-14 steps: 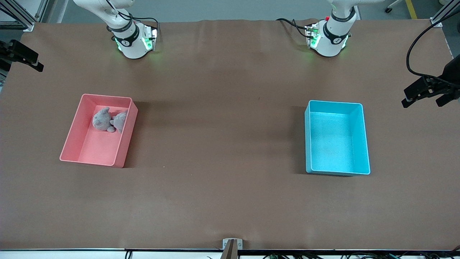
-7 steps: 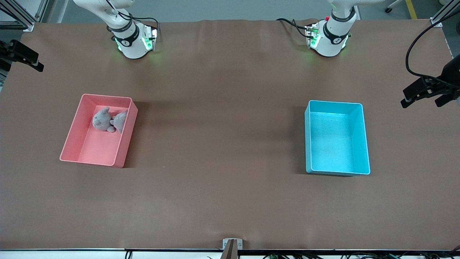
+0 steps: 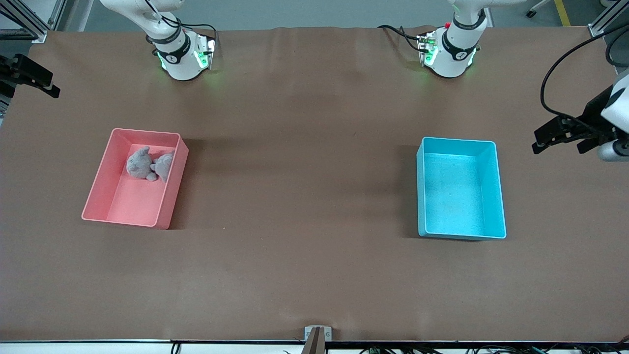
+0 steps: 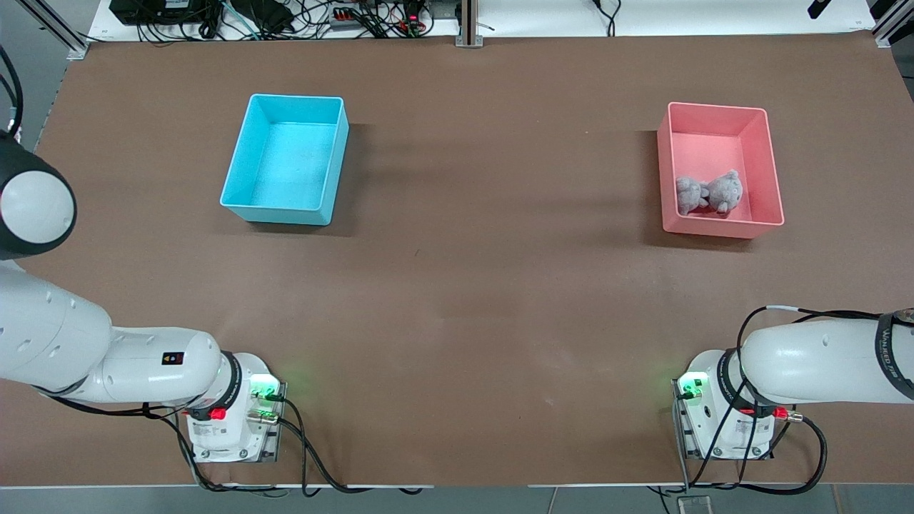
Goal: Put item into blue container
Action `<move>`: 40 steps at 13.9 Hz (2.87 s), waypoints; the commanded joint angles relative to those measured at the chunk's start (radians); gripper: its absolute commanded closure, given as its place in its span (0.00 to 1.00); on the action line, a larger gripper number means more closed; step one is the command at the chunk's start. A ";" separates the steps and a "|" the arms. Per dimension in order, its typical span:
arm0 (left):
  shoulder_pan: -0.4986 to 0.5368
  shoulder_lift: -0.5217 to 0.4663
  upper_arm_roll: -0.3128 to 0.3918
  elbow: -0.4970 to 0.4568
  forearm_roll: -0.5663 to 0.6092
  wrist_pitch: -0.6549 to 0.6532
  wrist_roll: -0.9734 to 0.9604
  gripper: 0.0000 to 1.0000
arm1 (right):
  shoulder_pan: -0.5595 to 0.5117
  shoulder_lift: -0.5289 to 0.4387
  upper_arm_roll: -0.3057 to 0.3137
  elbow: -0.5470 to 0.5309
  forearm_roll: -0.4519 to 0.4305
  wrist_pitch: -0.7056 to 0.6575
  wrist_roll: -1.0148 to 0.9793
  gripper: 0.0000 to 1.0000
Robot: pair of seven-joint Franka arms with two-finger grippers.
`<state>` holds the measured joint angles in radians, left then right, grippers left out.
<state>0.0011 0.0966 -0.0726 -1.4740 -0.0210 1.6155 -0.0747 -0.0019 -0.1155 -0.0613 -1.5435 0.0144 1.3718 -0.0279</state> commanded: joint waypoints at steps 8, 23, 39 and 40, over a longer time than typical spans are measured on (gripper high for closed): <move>-0.072 0.080 -0.009 0.000 -0.004 -0.058 -0.011 0.00 | 0.003 -0.018 0.001 -0.009 -0.008 -0.008 -0.007 0.00; -0.087 0.084 -0.027 -0.003 -0.017 -0.072 -0.008 0.00 | 0.003 -0.020 0.000 -0.014 -0.008 -0.010 -0.007 0.00; -0.082 0.087 -0.027 -0.002 -0.013 -0.071 -0.002 0.00 | 0.003 -0.020 0.001 -0.015 -0.008 -0.010 -0.006 0.00; -0.081 0.087 -0.027 -0.002 -0.014 -0.071 -0.002 0.00 | 0.003 -0.020 0.001 -0.015 -0.008 -0.010 -0.006 0.00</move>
<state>-0.0818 0.1869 -0.1011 -1.4822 -0.0225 1.5600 -0.0761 -0.0019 -0.1155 -0.0610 -1.5434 0.0144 1.3657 -0.0285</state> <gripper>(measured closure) 0.000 0.000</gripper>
